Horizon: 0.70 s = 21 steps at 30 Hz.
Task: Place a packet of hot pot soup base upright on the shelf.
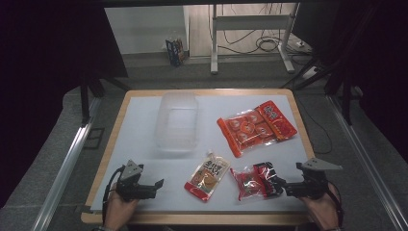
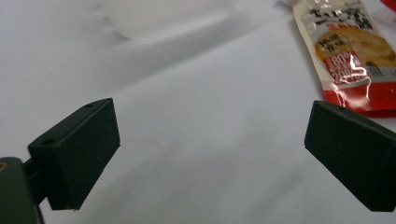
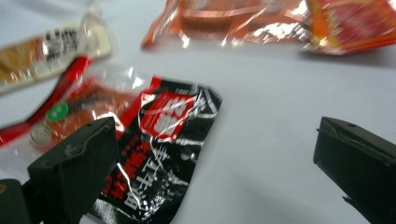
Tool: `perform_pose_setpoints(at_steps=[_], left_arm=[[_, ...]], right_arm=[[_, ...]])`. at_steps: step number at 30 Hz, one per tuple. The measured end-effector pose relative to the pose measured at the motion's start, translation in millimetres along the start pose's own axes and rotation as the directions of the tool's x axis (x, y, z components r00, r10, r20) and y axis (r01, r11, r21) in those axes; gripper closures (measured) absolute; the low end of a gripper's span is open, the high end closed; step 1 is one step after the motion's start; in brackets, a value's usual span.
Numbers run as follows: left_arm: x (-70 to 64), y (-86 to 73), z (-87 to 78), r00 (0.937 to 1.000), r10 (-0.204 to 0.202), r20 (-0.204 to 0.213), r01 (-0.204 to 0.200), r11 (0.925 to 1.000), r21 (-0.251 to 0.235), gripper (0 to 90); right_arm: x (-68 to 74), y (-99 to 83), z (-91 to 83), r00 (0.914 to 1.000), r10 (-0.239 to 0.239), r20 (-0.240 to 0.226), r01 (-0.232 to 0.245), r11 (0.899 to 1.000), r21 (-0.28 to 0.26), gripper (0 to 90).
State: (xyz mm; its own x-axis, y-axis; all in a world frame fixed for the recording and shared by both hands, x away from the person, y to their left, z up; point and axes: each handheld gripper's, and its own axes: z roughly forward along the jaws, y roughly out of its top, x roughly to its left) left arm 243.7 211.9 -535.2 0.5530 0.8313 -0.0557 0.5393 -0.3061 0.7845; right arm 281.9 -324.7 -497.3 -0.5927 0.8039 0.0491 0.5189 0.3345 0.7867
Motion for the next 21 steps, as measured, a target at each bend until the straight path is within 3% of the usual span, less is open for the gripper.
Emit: perform_pose_setpoints(at_steps=[1,5,8,14,21], left_arm=[[-2.4,0.7,1.8,0.9997,0.022,-0.004,-0.022,0.9997,0.011,3.2],[-11.3,3.8,8.5,0.9976,0.070,0.002,-0.070,0.9968,0.040,3.1],[-12.1,4.4,9.7,0.9977,0.068,0.002,-0.068,0.9965,0.047,3.2],[-7.9,4.4,8.5,0.9996,0.029,0.005,-0.029,0.9992,0.029,3.3],[-10.6,4.9,9.3,0.9987,0.051,0.008,-0.051,0.9984,0.026,3.4]], right_arm=[[0.7,-0.5,3.4,1.0000,-0.008,-0.006,0.008,1.000,0.025,0.0],[0.7,-0.6,5.7,0.9997,-0.024,-0.006,0.024,0.999,0.034,0.0],[0.2,-0.4,5.2,0.9998,-0.019,-0.002,0.019,1.000,0.022,0.0],[0.0,-0.3,7.2,1.0000,-0.005,-0.006,0.005,1.000,0.017,0.0],[2.7,0.3,10.3,0.9995,-0.031,-0.006,0.031,0.999,0.037,0.0]])
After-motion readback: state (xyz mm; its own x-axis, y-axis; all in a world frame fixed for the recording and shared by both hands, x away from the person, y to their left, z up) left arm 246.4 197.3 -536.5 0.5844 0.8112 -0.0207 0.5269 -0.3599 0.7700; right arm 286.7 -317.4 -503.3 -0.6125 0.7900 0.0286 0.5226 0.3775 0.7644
